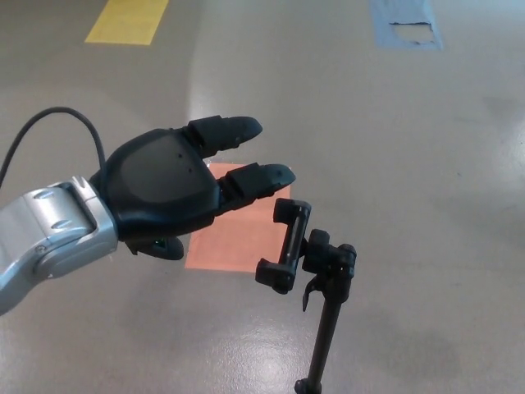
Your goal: The robot uses its left hand to grab the top of a phone stand kept on the floor and tilt it upwards to adjust its angle
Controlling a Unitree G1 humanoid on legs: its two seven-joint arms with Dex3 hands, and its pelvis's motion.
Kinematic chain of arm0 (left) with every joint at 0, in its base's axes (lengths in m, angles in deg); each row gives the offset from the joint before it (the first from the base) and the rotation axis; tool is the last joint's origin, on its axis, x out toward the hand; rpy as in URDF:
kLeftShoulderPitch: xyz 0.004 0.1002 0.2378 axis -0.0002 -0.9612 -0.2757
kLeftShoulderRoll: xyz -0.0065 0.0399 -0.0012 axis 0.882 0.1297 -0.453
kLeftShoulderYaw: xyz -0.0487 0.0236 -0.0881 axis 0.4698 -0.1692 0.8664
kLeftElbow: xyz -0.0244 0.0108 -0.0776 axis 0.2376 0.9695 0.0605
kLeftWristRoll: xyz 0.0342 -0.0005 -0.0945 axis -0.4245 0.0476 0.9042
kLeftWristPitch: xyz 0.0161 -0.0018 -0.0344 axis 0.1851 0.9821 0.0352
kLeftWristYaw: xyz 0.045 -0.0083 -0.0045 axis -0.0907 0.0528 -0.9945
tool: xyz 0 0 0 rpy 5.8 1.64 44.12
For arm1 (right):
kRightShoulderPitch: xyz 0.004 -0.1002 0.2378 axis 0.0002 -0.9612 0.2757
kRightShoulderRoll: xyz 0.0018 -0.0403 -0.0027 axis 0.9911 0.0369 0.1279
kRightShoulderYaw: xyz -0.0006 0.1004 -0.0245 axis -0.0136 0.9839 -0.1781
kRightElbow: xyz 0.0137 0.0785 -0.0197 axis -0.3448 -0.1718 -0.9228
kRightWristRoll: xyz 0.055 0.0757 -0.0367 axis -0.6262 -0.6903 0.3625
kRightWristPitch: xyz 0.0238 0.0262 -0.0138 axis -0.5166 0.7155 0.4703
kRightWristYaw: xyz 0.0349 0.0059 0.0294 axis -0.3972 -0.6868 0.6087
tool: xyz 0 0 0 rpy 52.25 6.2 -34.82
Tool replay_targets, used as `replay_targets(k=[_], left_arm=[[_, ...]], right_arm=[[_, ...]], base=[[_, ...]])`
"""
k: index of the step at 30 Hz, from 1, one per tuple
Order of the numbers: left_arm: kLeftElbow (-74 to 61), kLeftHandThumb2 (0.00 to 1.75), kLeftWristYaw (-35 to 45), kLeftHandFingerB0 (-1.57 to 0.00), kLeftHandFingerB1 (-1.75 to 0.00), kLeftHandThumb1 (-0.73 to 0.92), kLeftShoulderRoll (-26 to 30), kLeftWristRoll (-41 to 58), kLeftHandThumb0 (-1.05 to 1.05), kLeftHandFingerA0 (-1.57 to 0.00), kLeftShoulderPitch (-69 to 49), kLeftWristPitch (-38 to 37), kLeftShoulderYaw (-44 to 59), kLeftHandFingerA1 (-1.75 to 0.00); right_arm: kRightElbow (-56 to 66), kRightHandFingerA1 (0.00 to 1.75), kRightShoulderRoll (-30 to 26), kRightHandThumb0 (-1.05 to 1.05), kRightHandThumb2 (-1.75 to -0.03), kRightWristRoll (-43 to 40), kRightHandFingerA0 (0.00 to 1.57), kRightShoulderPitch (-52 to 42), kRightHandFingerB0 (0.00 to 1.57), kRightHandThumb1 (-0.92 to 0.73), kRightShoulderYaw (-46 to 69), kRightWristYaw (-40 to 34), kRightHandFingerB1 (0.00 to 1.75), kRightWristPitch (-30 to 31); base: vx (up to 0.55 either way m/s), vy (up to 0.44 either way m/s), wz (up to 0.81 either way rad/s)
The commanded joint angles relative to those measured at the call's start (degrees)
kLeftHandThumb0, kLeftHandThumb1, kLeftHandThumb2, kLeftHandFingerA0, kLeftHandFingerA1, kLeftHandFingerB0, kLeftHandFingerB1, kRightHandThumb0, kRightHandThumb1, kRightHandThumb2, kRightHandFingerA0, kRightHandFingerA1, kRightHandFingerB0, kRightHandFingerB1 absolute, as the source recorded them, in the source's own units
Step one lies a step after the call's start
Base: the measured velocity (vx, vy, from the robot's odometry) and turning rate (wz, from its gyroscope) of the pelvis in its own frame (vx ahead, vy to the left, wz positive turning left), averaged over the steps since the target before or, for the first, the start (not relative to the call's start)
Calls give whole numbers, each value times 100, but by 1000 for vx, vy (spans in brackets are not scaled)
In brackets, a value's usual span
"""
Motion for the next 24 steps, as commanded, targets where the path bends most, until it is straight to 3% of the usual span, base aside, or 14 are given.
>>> replay_targets(k=[1, 7, 8, 10, 11, 12, 13, 14, 16, 17, 20, 22, 23, 24], left_arm=[[29, 67, -196, 0, -20, 34, 21, -225, -51, 0, -1, -73, -70, 0], [92, 67, -250, 0, -23, 33, 40, -217, -48, 0, -34, -113, -101, -6], [94, 67, -249, 0, -20, 34, 42, -224, -50, 0, -37, -108, -106, -4], [92, 67, -246, 0, -20, 34, 46, -239, -50, 0, -39, -101, -113, -4], [90, 68, -303, 0, -20, 34, 49, -292, -51, 0, -52, -100, -119, -4], [91, 68, -328, 0, -20, 35, 48, -316, -51, 0, -54, -98, -123, -4], [92, 68, -345, 0, -20, 35, 48, -331, -51, 0, -55, -96, -127, -4], [95, 67, -331, 0, -22, 34, 49, -313, -50, 0, -57, -92, -126, -5], [125, 67, -334, 0, -22, 34, 48, -289, -50, 0, -39, -98, -127, -5], [137, 68, -356, 0, -24, 33, 43, -298, -49, 0, -37, -101, -131, -9], [180, 68, -413, 0, -25, 33, 27, -303, -48, 0, -33, -111, -142, -9], [152, 68, -382, 0, -23, 33, 36, -311, -49, 0, -50, -86, -143, -8], [135, 69, -398, 0, -24, 33, 51, -357, -49, 0, -52, -84, -152, -10], [127, 68, -384, 0, -24, 33, 54, -356, -49, 0, -57, -76, -152, -9]], right_arm=[[10, 42, -104, -92, -106, 0, 2, 64, 12, -70, 31, 60, 36, 97], [14, 44, -111, -91, -106, 23, 6, 92, 2, -70, 14, 73, 35, 85], [14, 32, -111, -85, -66, 22, 14, 94, 14, -83, 16, 70, 25, 87], [14, 32, -111, -85, -66, 22, 14, 95, 14, -83, 16, 66, 25, 89], [12, 44, -118, -86, -102, 40, 7, 96, 6, -66, 0, 68, 40, 71], [14, 33, -123, -86, -66, 50, 13, 101, 13, -84, -8, 68, 28, 73], [15, 33, -126, -86, -66, 55, 13, 104, 13, -84, -14, 67, 28, 76], [20, 50, -126, -39, -104, 64, 0, 116, 0, -42, -24, 62, 49, 86], [23, 50, -125, -39, -104, 65, 0, 138, 0, -41, -32, 58, 49, 87], [23, 33, -125, -84, -66, 59, 14, 139, 13, -84, -29, 65, 27, 89], [20, 32, -132, -83, -67, 45, 14, 139, 14, -84, -22, 82, 25, 88], [26, 44, -130, -92, -106, 35, 5, 140, 4, -71, -16, 105, 35, 85], [29, 50, -137, -38, -105, 45, 0, 144, 0, -44, -27, 117, 49, 72], [29, 50, -139, -38, -105, 64, 0, 147, 0, -44, -45, 109, 49, 70]], base=[[0, 0, 0], [0, 0, 0], [0, 0, 0], [0, 0, 0], [0, 0, 0], [0, 0, 0], [0, 0, 0], [0, 0, 0], [0, 0, 0], [0, 0, 0], [0, 0, 0], [0, 0, 0], [0, 0, 0], [0, 0, 0]])
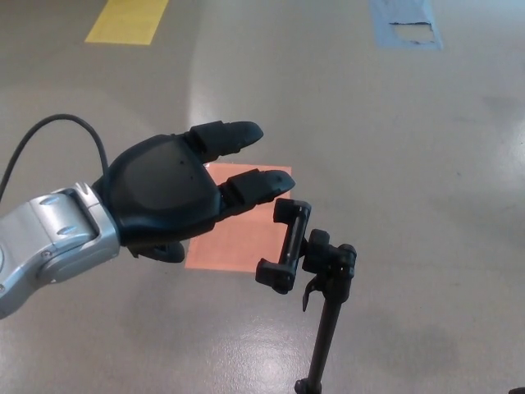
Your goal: The robot uses its left hand to grab the top of a phone stand kept on the floor and tilt it upwards to adjust its angle
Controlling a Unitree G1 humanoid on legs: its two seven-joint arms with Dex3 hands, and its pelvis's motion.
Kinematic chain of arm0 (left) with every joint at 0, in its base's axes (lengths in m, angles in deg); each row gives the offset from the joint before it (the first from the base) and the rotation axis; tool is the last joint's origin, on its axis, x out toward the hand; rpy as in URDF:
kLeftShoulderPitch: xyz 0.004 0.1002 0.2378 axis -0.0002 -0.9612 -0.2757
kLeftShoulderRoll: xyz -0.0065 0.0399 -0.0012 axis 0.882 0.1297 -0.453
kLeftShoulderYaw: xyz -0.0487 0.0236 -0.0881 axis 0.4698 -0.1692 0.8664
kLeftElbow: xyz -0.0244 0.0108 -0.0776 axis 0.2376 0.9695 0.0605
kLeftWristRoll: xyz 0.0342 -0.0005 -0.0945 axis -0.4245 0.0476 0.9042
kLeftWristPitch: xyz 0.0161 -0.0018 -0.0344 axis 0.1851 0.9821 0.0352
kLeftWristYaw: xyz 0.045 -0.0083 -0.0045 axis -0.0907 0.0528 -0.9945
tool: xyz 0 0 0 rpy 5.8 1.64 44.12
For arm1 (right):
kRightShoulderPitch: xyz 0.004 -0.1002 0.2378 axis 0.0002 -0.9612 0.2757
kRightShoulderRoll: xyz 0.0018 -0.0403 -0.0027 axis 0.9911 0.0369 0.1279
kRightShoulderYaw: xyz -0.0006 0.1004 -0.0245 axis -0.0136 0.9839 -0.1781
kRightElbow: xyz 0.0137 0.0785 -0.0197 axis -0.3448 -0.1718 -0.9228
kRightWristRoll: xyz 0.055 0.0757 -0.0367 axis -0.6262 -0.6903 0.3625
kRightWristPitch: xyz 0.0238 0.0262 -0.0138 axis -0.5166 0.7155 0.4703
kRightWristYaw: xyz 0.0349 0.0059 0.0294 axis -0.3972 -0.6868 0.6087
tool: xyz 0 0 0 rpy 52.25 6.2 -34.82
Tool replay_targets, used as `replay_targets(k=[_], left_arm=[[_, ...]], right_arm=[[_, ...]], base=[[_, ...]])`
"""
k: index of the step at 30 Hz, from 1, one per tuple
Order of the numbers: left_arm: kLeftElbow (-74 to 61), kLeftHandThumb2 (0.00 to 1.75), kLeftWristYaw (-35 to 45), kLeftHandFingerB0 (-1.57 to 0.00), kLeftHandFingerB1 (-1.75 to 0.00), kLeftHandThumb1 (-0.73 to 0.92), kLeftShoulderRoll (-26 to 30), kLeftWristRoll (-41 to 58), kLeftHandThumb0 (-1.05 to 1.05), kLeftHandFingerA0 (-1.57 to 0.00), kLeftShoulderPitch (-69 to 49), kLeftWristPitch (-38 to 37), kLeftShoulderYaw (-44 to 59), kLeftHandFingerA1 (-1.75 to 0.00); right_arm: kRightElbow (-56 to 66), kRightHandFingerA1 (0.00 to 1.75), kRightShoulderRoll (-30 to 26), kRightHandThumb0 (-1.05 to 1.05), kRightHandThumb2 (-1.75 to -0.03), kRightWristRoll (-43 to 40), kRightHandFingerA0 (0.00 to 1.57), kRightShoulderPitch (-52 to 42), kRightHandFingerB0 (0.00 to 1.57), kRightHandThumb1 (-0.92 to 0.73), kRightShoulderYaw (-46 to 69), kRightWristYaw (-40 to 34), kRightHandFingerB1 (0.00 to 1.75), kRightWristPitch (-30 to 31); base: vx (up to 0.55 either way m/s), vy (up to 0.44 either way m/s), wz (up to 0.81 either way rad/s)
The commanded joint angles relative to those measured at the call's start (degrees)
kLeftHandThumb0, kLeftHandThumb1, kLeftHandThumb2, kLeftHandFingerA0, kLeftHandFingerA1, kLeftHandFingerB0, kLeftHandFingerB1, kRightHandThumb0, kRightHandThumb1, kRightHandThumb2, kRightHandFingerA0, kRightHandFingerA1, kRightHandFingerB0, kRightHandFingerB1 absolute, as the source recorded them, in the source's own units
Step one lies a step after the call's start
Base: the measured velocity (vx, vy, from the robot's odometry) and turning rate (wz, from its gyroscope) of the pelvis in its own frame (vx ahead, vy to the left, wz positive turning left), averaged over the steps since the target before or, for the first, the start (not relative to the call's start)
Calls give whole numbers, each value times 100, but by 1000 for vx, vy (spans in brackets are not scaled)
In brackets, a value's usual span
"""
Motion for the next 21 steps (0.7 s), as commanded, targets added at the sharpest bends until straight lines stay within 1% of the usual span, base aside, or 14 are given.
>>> replay_targets(k=[1, 2, 3, 4, 6, 7, 8, 9, 10, 11, 13, 18, 20, 21], left_arm=[[0, 68, -79, 0, -24, 33, 56, -135, -49, 0, -55, -38, -33, -9], [4, 68, -90, 0, -22, 34, 56, -160, -51, 0, -54, -31, -40, -7], [11, 68, -110, 0, -22, 34, 57, -195, -51, 0, -52, -24, -48, -7], [13, 67, -84, 0, -20, 34, 57, -185, -50, 0, -43, -26, -54, -5], [15, 67, -41, 0, -20, 34, 58, -160, -50, 0, -31, -30, -61, -5], [-1, 66, 17, 0, -19, 34, 57, -156, -51, 0, -32, -5, -69, -2], [-26, 67, 82, 0, -19, 34, 60, -151, -52, 0, -33, 7, -81, -2], [-40, 67, 112, 0, -19, 34, 62, -148, -52, 0, -33, 9, -89, -2], [-38, 66, 127, 0, -20, 34, 48, -138, -52, 0, -41, 10, -103, -1], [-33, 66, 126, 0, -20, 34, 29, -132, -51, 0, -52, 10, -119, -1], [-48, 67, 125, 0, -21, 34, 22, -144, -52, 0, -61, 21, -132, -2], [-22, 68, 62, 0, -24, 34, -16, -185, -51, 0, -48, 35, -175, -4], [-25, 68, 78, 0, -24, 34, -25, -192, -51, 0, -55, 54, -184, -4], [-50, 68, 123, 0, -24, 34, -28, -195, -51, 0, -63, 73, -192, -6]], right_arm=[[20, 50, -127, -38, -105, 68, 0, 17, 0, -44, -41, 45, 49, 35], [18, 33, -126, -82, -66, 65, 13, 19, 13, -85, -39, 47, 28, 31], [16, 33, -124, -82, -66, 54, 13, 20, 13, -85, -35, 52, 28, 24], [15, 43, -122, -91, -106, 45, 1, 26, 10, -71, -27, 52, 35, 44], [14, 43, -119, -91, -106, 32, 1, 34, 10, -71, -18, 50, 35, 74], [11, 34, -112, -87, -70, 6, 9, 40, 14, -78, 7, 58, 26, 95], [12, 50, -108, -38, -104, -6, 0, 42, 0, -43, 17, 69, 49, 101], [14, 50, -107, -38, -104, -5, 0, 42, 0, -43, 17, 76, 49, 99], [17, 47, -114, -78, -104, 9, 9, 34, 3, -64, 4, 86, 39, 61], [17, 44, -121, -84, -105, 28, 5, 33, 0, -68, -11, 87, 36, 32], [10, 46, -117, -81, -105, 36, 7, 45, 3, -65, -15, 65, 38, 62], [7, 42, -124, -92, -105, 8, 2, 67, 7, -71, 12, 98, 29, 48], [11, 43, -126, -90, -105, 26, 4, 80, 4, -70, -2, 76, 32, 87], [15, 41, -130, -90, -105, 27, 1, 76, 11, -71, -5, 99, 34, 62]], base=[[0, 0, 0], [0, 0, 0], [0, 0, 0], [0, 0, 0], [0, 0, 0], [0, 0, 0], [0, 0, 0], [0, 0, 0], [0, 0, 0], [0, 0, 0], [0, 0, 0], [0, 0, 0], [0, 0, 0], [0, 0, 0]])
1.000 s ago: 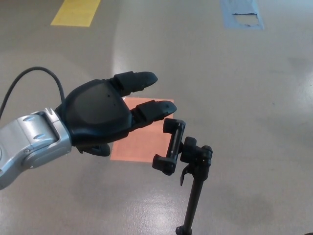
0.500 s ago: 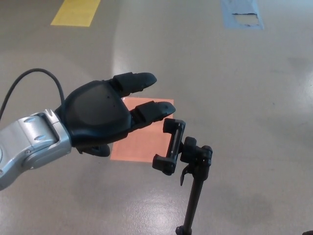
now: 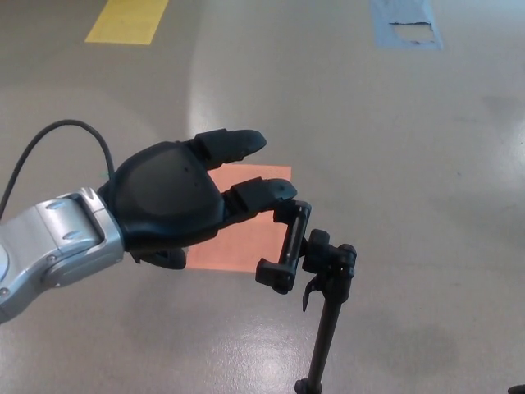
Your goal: The robot uses its left hand to grab the top of a phone stand kept on the floor and tilt it upwards to adjust its angle
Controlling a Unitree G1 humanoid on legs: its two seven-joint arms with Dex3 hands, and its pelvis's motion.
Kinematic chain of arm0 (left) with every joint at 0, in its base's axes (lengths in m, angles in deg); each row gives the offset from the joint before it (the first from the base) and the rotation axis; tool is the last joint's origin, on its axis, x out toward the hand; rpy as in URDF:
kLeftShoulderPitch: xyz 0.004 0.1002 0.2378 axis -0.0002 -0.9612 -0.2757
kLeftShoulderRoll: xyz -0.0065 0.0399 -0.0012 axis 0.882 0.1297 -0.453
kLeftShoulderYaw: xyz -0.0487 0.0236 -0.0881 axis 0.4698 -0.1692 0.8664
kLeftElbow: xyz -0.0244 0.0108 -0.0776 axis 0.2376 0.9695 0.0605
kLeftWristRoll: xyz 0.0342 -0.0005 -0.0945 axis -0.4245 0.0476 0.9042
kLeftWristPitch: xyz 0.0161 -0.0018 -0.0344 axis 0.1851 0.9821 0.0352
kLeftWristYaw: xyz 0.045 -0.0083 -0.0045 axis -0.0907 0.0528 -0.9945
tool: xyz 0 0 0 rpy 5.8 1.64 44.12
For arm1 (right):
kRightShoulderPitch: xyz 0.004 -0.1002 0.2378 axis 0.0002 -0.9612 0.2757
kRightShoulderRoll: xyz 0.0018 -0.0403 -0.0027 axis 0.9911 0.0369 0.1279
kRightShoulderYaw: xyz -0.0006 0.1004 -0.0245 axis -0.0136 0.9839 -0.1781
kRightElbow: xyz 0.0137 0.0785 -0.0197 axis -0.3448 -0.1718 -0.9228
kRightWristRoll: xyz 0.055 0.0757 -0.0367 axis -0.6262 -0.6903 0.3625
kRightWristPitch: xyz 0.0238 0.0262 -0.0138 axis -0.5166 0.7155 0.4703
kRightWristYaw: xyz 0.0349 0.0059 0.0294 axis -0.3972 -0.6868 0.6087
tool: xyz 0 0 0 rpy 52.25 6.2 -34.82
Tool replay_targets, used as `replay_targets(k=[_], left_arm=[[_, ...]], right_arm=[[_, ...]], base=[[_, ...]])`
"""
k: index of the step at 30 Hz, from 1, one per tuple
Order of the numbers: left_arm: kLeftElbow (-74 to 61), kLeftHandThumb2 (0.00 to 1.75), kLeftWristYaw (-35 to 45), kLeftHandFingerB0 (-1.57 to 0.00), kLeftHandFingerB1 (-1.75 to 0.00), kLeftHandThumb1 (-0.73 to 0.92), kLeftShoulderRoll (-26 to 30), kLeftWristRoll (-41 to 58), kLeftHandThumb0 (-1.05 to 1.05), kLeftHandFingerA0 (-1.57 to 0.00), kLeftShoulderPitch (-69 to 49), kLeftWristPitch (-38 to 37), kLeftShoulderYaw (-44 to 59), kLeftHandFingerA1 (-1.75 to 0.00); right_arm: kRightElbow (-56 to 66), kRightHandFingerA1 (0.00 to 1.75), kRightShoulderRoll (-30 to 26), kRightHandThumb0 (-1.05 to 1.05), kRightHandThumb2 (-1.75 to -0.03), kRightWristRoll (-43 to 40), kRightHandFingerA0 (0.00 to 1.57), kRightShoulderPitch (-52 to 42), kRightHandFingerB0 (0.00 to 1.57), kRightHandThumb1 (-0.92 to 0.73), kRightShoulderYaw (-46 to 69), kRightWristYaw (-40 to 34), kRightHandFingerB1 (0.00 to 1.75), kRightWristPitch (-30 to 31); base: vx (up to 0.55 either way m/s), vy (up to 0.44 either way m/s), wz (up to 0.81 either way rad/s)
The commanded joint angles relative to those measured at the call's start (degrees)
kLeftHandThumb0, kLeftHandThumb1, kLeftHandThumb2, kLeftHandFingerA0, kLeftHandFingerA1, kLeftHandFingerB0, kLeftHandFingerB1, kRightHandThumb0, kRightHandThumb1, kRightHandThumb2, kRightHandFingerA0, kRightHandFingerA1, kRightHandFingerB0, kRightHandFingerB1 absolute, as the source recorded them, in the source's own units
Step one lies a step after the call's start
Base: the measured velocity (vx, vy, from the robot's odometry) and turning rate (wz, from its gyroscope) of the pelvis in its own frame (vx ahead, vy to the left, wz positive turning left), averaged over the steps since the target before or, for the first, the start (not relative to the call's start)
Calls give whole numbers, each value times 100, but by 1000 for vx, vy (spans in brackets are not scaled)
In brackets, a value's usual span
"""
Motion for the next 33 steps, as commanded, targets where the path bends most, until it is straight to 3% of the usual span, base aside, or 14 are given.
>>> replay_targets(k=[1, 10, 11, 13, 14, 16, 17, 20, 22, 23, 28, 29, 30, 33], left_arm=[[-87, 68, 190, 0, -23, 34, -11, -144, -51, 0, -64, 107, -83, -5], [-178, 67, 335, 0, -19, 35, -15, -194, -54, 0, -110, 193, -115, -1], [-146, 68, 289, 0, -22, 35, -32, -200, -52, 0, -128, 192, -119, -5], [-104, 69, 208, 0, -22, 35, -50, -242, -53, 0, -153, 191, -134, -5], [-95, 69, 204, 0, -22, 36, -42, -288, -54, 0, -158, 205, -148, -5], [-90, 69, 211, 0, -22, 36, -30, -339, -54, 0, -161, 223, -163, -5], [-85, 69, 239, 0, -20, 36, -18, -342, -55, 0, -162, 238, -163, -3], [-13, 70, 193, 0, -24, 35, -18, -326, -52, 0, -147, 226, -168, -8], [-6, 69, 201, 0, -21, 35, -8, -353, -54, 0, -142, 241, -178, -4], [-12, 69, 210, 0, -21, 35, -2, -369, -54, 0, -151, 257, -182, -5], [14, 68, 147, 0, -19, 35, 18, -423, -54, 0, -197, 268, -190, -3], [5, 68, 198, 0, -18, 35, 33, -433, -54, 0, -205, 273, -198, -2], [12, 67, 198, 0, -15, 35, 43, -462, -55, 0, -216, 277, -206, 0], [28, 67, 154, 0, -16, 35, 69, -543, -55, 0, -248, 289, -214, 0]], right_arm=[[18, 43, -128, -91, -105, 15, 6, 33, 5, -71, 9, 90, 38, 27], [9, 47, -135, -77, -105, 47, 8, 38, 1, -63, -20, 73, 39, 33], [12, 44, -131, -91, -105, 33, 7, 43, 3, -71, -10, 76, 38, 47], [13, 43, -138, -91, -105, 47, 7, 47, 4, -71, -25, 80, 38, 61], [13, 51, -137, -38, -105, 44, 0, 52, 0, -44, -23, 91, 49, 58], [13, 51, -134, -38, -105, 35, 0, 58, 0, -44, -17, 105, 49, 52], [14, 47, -133, -85, -105, 47, 12, 67, 3, -67, -30, 115, 39, 48], [16, 43, -144, -91, -105, 87, 6, 84, 3, -72, -69, 89, 37, 36], [24, 46, -148, -82, -103, 79, 10, 89, 6, -67, -71, 105, 40, 35], [27, 50, -149, -38, -106, 68, 0, 89, 0, -46, -65, 118, 49, 27], [22, 51, -138, -38, -105, 58, 1, 109, 0, -45, -54, 138, 49, 65], [14, 32, -138, -83, -66, 51, 13, 105, 15, -80, -41, 136, 27, 60], [19, 51, -140, -38, -105, 60, 1, 104, 0, -45, -49, 134, 49, 62], [27, 51, -139, -38, -105, 82, 1, 113, 0, -45, -67, 147, 49, 41]], base=[[0, 0, 0], [0, 0, 0], [0, 0, 0], [0, 0, 0], [0, 0, 0], [0, 0, 0], [0, 0, 0], [0, 0, 0], [0, 0, 0], [0, 0, 0], [0, 0, 0], [0, 0, 0], [0, 0, 0], [0, 0, 0]])
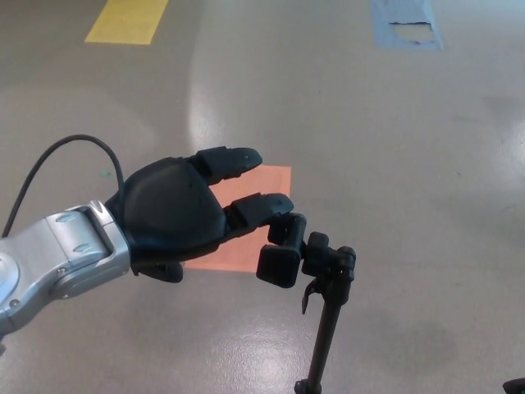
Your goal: The robot uses its left hand to grab the top of a phone stand kept on the floor and tilt it upwards to adjust its angle
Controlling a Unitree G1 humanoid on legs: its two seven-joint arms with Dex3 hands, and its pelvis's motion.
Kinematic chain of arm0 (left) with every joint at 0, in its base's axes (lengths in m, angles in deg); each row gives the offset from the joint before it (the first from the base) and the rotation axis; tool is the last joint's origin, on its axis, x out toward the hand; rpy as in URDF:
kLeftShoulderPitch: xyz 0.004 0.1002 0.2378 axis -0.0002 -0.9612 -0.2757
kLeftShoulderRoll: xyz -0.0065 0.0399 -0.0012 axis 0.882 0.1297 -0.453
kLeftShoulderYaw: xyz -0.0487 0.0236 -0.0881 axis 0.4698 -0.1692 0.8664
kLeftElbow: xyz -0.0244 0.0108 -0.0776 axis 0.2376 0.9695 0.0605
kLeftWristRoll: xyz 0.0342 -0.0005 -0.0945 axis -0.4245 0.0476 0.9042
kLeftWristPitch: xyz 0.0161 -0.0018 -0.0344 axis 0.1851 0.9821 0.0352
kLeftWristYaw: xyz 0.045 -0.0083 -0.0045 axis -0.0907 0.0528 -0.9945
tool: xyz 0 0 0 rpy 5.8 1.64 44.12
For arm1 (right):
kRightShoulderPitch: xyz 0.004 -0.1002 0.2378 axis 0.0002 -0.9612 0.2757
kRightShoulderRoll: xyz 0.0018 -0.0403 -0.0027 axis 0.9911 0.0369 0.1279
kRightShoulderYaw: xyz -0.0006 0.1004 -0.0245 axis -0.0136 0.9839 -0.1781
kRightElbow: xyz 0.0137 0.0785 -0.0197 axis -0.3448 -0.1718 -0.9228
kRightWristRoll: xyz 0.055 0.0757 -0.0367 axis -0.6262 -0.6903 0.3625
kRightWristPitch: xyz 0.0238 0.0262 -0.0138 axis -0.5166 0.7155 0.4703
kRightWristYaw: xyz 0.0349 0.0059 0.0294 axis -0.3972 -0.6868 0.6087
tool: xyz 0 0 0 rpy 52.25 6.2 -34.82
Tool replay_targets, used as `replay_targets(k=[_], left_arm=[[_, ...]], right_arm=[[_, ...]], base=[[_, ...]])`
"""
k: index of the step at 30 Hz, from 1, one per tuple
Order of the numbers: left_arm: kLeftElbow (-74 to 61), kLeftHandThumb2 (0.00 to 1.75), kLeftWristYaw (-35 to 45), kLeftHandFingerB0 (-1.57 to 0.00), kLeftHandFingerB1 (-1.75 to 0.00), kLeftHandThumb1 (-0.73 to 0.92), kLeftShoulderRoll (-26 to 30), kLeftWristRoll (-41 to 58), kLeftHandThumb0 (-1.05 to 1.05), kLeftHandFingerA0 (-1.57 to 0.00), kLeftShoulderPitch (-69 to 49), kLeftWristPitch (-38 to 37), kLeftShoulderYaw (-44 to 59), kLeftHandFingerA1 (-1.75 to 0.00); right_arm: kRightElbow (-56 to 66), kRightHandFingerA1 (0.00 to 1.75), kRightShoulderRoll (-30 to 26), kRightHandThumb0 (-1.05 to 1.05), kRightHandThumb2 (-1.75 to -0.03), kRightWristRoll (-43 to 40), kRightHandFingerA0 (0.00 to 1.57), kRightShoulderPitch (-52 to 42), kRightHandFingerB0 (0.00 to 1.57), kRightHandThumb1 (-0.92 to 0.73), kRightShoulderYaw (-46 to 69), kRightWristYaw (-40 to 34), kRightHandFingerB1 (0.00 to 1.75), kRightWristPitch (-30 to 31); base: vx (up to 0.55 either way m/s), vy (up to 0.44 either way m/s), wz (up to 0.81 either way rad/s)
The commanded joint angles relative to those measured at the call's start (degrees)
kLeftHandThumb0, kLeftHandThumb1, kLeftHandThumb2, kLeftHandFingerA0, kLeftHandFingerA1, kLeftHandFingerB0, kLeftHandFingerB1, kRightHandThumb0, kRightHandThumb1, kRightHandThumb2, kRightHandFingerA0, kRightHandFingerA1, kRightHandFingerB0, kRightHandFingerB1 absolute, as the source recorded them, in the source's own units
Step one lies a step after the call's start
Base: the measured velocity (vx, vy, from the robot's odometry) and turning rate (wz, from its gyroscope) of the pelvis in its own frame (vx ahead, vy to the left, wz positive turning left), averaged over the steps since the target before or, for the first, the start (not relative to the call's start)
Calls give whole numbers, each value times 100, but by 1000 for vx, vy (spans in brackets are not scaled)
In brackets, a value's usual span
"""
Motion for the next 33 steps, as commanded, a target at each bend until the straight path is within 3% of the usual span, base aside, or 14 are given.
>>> replay_targets(k=[1, 3, 4, 5, 9, 10, 12, 19, 20, 24, 28, 30, 32, 33], left_arm=[[57, 67, -32, 0, -16, 35, 104, -224, -55, 0, -120, 93, -44, 0], [79, 67, -46, 0, -19, 34, 112, -173, -52, 0, -160, 80, -24, -4], [68, 68, -67, 0, -21, 34, 111, -180, -51, 0, -178, 81, -16, -6], [58, 68, -23, 0, -20, 34, 116, -171, -50, 0, -183, 93, -10, -5], [34, 68, 86, 0, -21, 34, 131, -158, -50, 0, -204, 124, 2, -6], [44, 68, 76, 0, -20, 34, 132, -168, -50, 0, -203, 127, 3, -6], [48, 67, 64, 0, -19, 34, 142, -185, -51, 0, -212, 132, 5, -4], [99, 65, 13, 0, -15, 33, 146, -165, -53, 0, -289, 118, 2, 0], [86, 66, 32, 0, -14, 34, 152, -175, -54, 0, -295, 124, 0, 0], [23, 66, 56, 0, -14, 35, 161, -155, -55, 0, -348, 127, 15, 0], [-11, 67, 123, 0, -14, 35, 156, -151, -55, 0, -391, 152, 6, 0], [-19, 68, 101, 0, -14, 36, 161, -175, -56, 0, -397, 147, -1, 0], [-26, 67, 100, 0, -14, 36, 150, -183, -56, 0, -402, 159, -5, 0], [-24, 67, 90, 0, -15, 35, 146, -164, -56, 0, -405, 152, 1, 0]], right_arm=[[16, 51, -119, -38, -105, 30, 1, 12, 0, -45, -2, 61, 49, 36], [4, 51, -111, -38, -105, -7, 1, 27, 0, -44, 39, 110, 49, 92], [-1, 32, -121, -80, -65, 17, 13, 33, 15, -82, 25, 99, 28, 103], [4, 51, -125, -38, -104, 21, 1, 35, 0, -44, 25, 98, 49, 101], [7, 51, -122, -38, -104, 24, 1, 42, 0, -43, 30, 103, 49, 120], [4, 32, -123, -79, -66, 30, 12, 53, 15, -81, 28, 102, 27, 122], [-3, 40, -121, -80, -99, 41, 6, 68, 9, -64, 25, 96, 36, 133], [-8, 51, -125, -38, -104, 48, 1, 61, 0, -44, 29, 134, 49, 131], [-9, 32, -123, -80, -65, 51, 11, 63, 15, -81, 27, 133, 28, 141], [1, 32, -130, -80, -65, 57, 11, 57, 15, -82, 20, 149, 28, 151], [16, 51, -131, -38, -104, 62, 1, 62, 0, -44, 14, 164, 49, 101], [13, 43, -128, -86, -102, 54, 3, 72, 13, -66, 23, 170, 44, 107], [6, 51, -126, -38, -104, 27, 1, 85, 0, -43, 51, 172, 49, 144], [6, 33, -125, -86, -69, 30, 10, 88, 15, -76, 51, 165, 29, 148]], base=[[0, 0, 0], [0, 0, 0], [0, 0, 0], [0, 0, 0], [0, 0, 0], [0, 0, 0], [0, 0, 0], [0, 0, 0], [0, 0, 0], [0, 0, 0], [0, 0, 0], [0, 0, 0], [0, 0, 0], [0, 0, 0]])
